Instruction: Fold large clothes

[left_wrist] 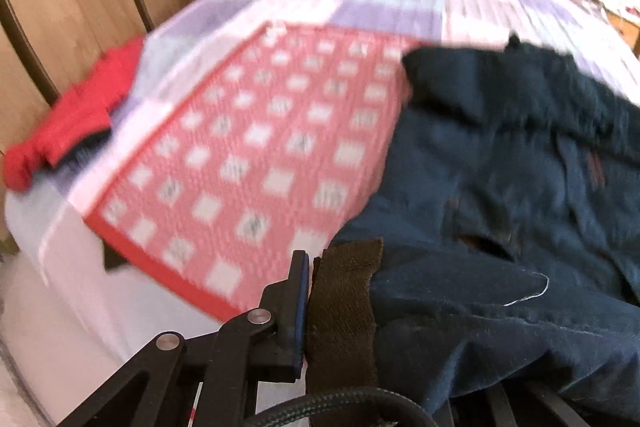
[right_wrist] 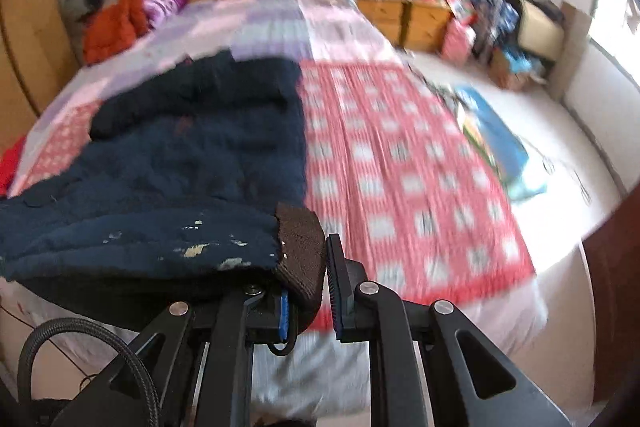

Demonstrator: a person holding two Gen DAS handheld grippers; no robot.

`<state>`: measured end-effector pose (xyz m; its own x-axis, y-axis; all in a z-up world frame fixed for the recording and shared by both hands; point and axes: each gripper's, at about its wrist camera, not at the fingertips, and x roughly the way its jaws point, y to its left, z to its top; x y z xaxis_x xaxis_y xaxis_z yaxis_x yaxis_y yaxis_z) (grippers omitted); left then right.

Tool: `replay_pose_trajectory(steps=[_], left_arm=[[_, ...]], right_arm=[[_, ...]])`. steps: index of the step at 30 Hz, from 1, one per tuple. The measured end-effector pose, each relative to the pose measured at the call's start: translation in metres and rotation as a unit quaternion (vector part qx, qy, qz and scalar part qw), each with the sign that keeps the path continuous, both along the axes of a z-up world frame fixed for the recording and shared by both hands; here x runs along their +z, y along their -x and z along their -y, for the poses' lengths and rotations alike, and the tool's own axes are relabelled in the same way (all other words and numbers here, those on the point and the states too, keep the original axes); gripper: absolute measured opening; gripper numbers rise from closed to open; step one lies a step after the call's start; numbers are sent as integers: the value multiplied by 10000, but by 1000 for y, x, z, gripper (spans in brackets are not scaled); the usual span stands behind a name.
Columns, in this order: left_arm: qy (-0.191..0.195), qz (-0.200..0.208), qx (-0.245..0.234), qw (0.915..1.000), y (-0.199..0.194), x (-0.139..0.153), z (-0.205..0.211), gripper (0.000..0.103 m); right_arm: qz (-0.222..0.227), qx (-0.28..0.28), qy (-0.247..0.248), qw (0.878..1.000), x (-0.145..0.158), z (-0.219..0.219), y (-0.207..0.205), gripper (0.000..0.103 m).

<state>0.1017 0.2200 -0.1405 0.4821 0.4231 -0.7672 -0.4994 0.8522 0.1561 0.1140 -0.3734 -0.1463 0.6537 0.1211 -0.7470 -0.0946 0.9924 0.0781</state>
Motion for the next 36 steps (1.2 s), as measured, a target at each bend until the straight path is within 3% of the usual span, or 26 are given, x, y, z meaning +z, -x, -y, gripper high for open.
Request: replay_pose_trajectory(steps=[4,7,11,15,20,22,27,34,36], left_arm=[[-207,392,-3,9990,-45,50,8,16],[-356,730,-263,9963,-103,77,6,16],[-200,929,-579,9938,-196,81,-16,16],[-183,713,-871,9935,-284,63,-38,16],[-150,355,-941,9948,-376,32,-53,16],[-153,182,-920,9955,-408,13,-56,15],[-152,-243,-886,9957,-468,-40,-57,15],[-185,-696,-941,9930,-525,-102,-57,16],[-41,-864,-875,9924,-541,-121,-60,16]], right_arm=[[506,356,54,9981,52,6,-62,16],[798,475,196,9955,82,1,-116,16],[1061,538,706,9904,104,-25,-189,16],[1065,338,932,9894,105,-50,-265,16],[889,276,1306,9871,84,-79,-364,16],[784,271,1504,9851,68,-91,-405,16],[286,83,1466,9887,16,-101,-493,17],[-179,-34,1578,9873,-63,-106,-557,17],[-335,-83,1556,9872,-84,-107,-573,17]])
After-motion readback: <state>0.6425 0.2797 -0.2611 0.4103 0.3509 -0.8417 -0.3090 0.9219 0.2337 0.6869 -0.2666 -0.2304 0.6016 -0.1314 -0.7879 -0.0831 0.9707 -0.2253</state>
